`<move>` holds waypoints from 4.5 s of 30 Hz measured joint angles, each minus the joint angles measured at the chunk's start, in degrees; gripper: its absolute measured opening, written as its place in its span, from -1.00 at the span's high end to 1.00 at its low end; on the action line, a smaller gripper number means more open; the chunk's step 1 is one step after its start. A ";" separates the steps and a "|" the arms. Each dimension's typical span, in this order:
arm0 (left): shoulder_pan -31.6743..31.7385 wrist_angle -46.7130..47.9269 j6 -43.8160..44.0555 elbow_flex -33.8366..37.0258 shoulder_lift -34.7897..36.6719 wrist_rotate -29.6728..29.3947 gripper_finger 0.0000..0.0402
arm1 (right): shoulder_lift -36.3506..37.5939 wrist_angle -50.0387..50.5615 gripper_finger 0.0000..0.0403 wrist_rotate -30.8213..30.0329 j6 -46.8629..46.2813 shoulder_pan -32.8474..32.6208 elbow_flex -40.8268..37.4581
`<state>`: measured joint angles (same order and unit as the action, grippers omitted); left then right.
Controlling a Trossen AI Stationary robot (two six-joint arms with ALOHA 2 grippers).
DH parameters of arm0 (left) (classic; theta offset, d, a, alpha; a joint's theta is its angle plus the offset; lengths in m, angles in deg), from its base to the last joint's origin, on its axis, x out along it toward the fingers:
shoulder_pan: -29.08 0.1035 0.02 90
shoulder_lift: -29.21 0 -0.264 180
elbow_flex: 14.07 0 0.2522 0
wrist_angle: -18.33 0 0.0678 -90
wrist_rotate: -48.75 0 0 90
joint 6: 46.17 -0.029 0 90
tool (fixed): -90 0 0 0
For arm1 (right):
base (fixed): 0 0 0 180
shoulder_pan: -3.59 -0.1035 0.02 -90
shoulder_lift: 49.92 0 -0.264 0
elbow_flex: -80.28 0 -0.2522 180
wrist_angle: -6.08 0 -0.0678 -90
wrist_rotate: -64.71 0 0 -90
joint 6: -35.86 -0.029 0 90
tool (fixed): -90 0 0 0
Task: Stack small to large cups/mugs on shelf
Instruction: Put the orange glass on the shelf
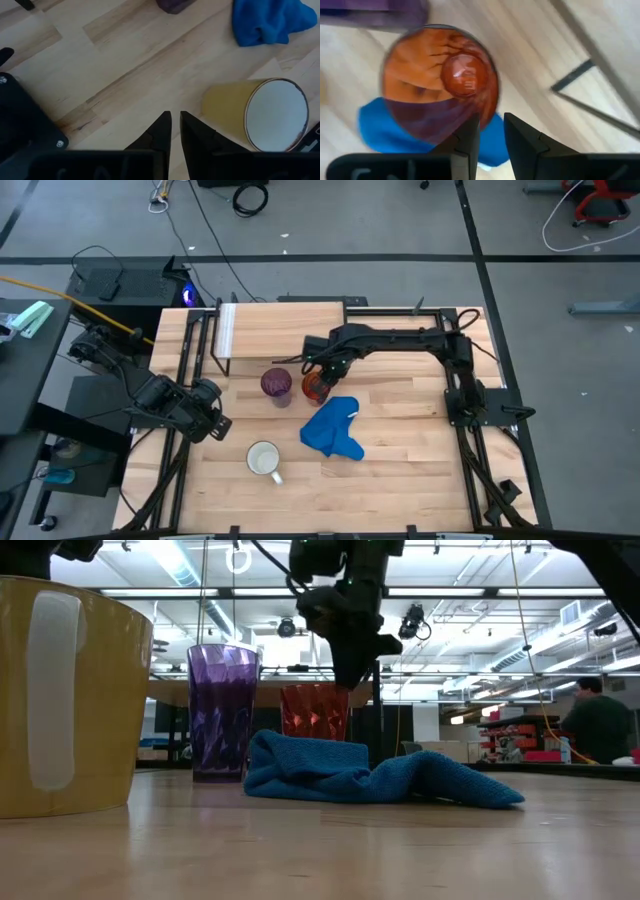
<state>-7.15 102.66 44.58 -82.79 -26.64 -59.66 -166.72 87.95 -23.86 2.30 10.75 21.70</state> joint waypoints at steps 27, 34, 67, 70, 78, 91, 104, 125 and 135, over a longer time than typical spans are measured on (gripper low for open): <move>0.00 -0.45 -0.02 0.00 0.00 0.00 0.74 | 0.53 -5.96 0.53 -1.25 -2.33 0.96 -4.73; 0.00 -0.46 -0.01 0.00 -0.01 0.00 0.74 | 0.53 -6.02 0.53 -0.79 -2.48 0.75 -4.75; 0.07 -0.99 0.05 0.00 0.00 -0.06 0.72 | 12.67 0.32 0.53 -9.17 -25.17 -7.77 -9.43; 0.07 -0.99 0.01 0.00 -0.01 -1.36 0.75 | 14.74 -1.44 0.53 -11.31 -29.53 -10.88 -13.53; 0.07 -0.97 -1.46 0.00 -0.02 -2.92 0.74 | 18.80 -9.74 0.53 -16.31 -45.59 -16.26 -21.84; 0.07 -0.75 -2.70 0.00 -0.01 -3.48 0.76 | 17.75 -25.22 0.53 -15.88 -47.65 -9.56 -28.34; 0.07 -0.75 -2.90 0.00 -0.01 -3.64 0.76 | 15.52 -26.59 0.53 -14.44 -47.51 -9.10 -28.29; 0.07 -0.91 -2.88 0.00 -0.02 -4.11 0.75 | 14.36 -28.54 0.53 -13.65 -47.45 -7.89 -28.29; 0.07 -1.06 -2.88 0.00 0.02 -4.20 0.74 | 11.92 -32.08 0.53 -12.92 -46.30 -7.57 -28.32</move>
<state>-7.08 101.60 41.70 -82.79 -26.62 -63.86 -154.80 55.87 -36.78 -44.01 3.18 -6.61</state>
